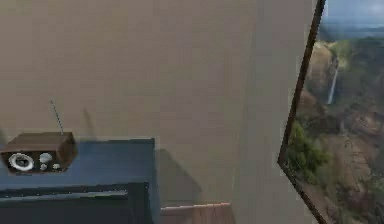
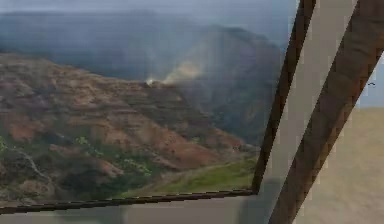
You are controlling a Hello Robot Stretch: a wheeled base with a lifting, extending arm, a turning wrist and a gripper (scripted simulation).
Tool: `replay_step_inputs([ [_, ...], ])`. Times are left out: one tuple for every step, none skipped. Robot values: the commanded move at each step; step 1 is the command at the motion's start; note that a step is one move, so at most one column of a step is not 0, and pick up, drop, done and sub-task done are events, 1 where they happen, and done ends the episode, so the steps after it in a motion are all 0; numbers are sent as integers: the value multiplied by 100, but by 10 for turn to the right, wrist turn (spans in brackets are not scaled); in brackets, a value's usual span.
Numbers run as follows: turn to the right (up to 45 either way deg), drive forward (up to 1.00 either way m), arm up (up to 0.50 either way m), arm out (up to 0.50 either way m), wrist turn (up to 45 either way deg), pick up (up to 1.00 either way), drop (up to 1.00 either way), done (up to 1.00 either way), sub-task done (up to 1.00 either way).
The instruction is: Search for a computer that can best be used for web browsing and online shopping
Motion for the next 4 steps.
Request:
replay_step_inputs([
  [-450,0,0,0,0,0,0,0,0],
  [-450,0,0,0,0,0,0,0,0],
  [0,100,0,0,0,0,0,0,0],
  [0,70,0,0,0,0,0,0,0],
])
